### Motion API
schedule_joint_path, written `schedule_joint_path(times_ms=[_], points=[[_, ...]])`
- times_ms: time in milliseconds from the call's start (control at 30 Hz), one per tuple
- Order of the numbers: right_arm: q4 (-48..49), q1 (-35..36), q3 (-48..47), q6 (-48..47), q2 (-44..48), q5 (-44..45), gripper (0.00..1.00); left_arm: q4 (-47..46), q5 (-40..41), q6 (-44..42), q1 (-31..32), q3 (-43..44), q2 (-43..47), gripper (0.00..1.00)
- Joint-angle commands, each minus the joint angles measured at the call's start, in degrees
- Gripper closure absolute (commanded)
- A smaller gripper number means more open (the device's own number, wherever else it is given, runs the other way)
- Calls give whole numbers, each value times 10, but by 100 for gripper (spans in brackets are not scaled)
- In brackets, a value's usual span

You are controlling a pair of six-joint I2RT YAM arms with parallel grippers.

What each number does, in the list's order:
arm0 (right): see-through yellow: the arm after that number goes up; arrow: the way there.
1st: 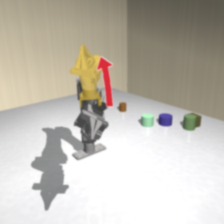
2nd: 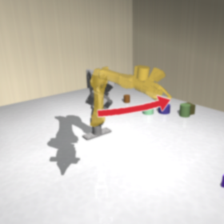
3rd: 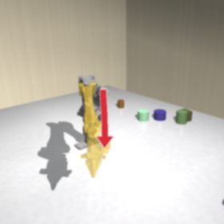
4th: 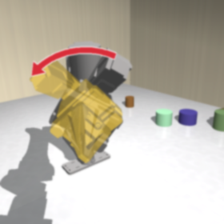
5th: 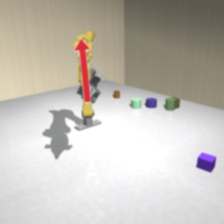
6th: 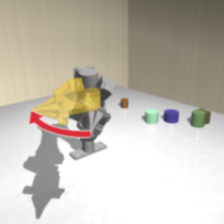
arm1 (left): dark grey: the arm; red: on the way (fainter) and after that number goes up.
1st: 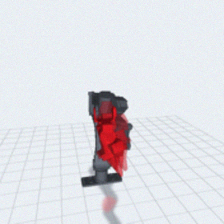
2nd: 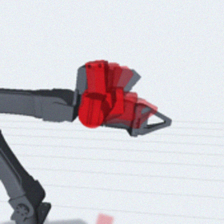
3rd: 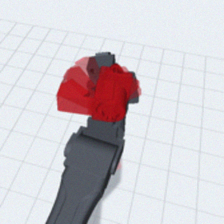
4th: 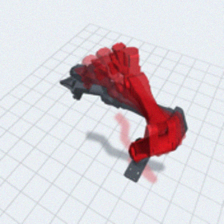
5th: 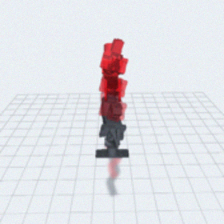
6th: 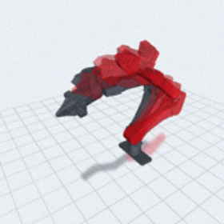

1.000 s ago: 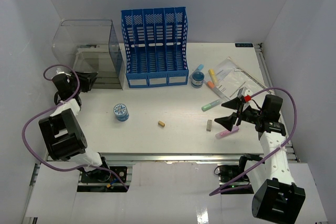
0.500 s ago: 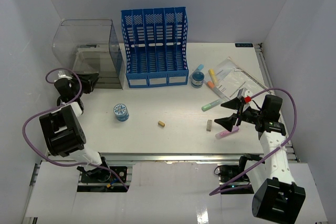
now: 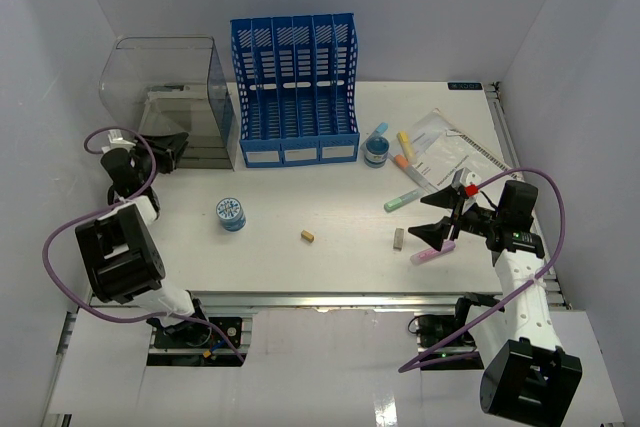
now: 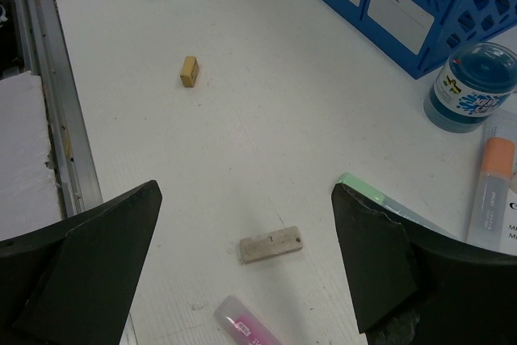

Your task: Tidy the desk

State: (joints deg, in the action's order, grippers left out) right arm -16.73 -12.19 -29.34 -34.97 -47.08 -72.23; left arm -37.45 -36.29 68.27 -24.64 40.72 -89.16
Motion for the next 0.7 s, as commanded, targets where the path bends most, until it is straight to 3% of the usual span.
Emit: schedule_joint_path(times_ms=[0, 233, 600, 667], points=[[-8, 1, -2, -11, -3, -12, 8, -14, -3, 7, -4, 26, -26, 59], [-14, 1, -3, -18, -7, -13, 8, -29, -8, 6, -8, 42, -59, 66], [-21, 1, -3, -24, -13, -12, 8, 21, -6, -45, -13, 88, -77, 63], [-21, 1, -2, -24, -14, -11, 7, 29, -5, -60, -14, 94, -79, 66]])
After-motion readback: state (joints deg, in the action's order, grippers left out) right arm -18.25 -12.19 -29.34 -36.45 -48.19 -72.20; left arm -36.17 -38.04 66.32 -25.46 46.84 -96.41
